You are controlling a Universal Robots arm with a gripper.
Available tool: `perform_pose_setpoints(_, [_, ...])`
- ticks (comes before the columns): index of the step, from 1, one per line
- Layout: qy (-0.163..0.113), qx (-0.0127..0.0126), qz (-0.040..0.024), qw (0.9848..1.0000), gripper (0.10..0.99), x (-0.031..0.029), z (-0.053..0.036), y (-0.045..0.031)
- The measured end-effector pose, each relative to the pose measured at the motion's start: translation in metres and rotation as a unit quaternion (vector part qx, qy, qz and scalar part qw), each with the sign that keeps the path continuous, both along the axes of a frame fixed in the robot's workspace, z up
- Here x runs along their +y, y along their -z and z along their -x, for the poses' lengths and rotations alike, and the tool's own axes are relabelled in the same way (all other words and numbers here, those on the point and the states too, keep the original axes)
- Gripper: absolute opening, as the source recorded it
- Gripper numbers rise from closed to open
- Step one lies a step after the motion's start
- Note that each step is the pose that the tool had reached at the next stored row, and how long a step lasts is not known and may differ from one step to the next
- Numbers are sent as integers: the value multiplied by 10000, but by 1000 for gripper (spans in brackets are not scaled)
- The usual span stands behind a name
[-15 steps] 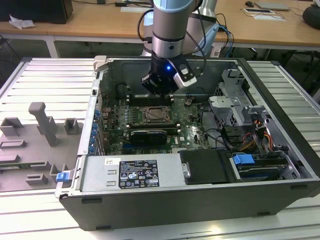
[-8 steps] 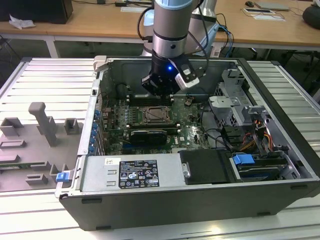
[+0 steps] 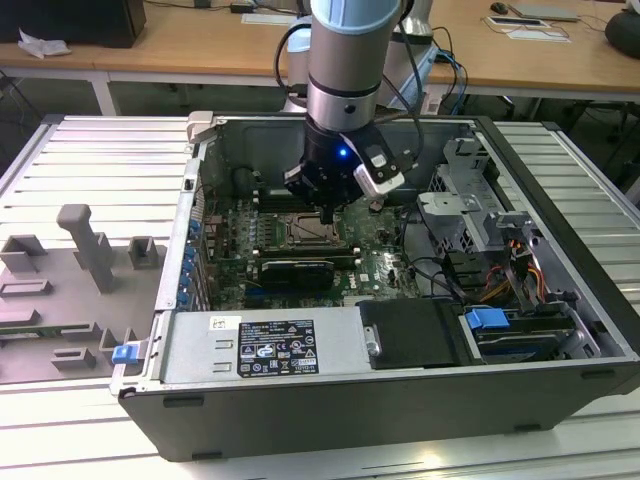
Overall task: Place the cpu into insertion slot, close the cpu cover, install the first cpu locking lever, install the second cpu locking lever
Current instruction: 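Install the second cpu locking lever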
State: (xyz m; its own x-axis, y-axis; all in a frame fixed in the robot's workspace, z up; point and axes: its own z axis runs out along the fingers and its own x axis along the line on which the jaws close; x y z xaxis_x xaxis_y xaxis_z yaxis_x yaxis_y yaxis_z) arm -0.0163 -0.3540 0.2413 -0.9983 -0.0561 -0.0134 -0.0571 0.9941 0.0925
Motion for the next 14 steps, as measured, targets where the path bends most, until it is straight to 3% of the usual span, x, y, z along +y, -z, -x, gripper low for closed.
perform_pose_setpoints(7, [-20,0,-2,10000,106,-180,15,28])
perform_pose_setpoints(9, [-23,1,-2,10000,106,-203,42,30])
perform_pose_setpoints(11, [-25,1,-2,10000,106,-214,92,32])
perform_pose_setpoints(14, [-28,0,-2,10000,106,-216,239,39])
